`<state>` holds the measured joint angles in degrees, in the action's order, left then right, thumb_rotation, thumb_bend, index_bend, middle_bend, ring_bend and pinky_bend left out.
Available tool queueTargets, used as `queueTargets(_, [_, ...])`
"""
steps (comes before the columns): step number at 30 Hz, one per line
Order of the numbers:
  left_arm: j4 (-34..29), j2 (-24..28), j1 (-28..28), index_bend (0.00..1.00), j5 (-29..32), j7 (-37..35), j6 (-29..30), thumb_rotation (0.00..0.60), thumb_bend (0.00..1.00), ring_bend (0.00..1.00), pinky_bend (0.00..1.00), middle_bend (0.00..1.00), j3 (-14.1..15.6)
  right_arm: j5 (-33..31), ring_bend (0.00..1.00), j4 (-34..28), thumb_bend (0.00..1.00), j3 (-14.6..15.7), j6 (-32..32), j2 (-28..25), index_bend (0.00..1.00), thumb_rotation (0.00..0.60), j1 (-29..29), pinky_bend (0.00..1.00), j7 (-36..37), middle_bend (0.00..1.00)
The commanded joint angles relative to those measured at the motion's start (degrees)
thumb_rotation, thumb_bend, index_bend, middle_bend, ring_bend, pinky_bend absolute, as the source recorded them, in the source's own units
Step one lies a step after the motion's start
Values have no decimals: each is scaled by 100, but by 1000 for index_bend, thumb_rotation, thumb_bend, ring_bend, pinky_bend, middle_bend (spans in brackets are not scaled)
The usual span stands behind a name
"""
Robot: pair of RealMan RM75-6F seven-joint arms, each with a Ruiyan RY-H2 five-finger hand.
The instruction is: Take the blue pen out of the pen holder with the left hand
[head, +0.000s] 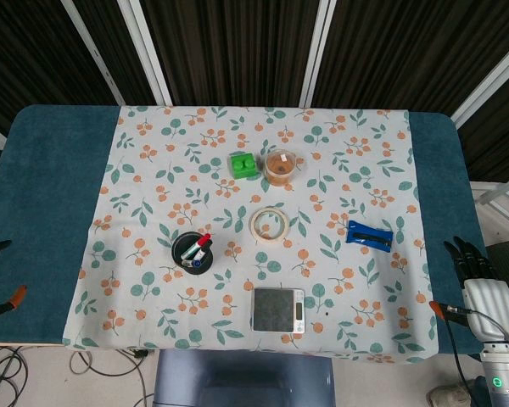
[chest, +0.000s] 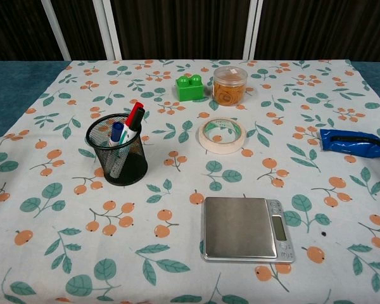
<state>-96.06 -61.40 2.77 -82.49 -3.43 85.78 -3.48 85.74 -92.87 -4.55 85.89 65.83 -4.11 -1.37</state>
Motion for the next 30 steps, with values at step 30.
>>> queueTargets(30, [22,-15,122,179,-109,-184,-172,600,233,0,0,0,5,-25,44,-21,127,3,12,-1,71,600,17,169,11,0])
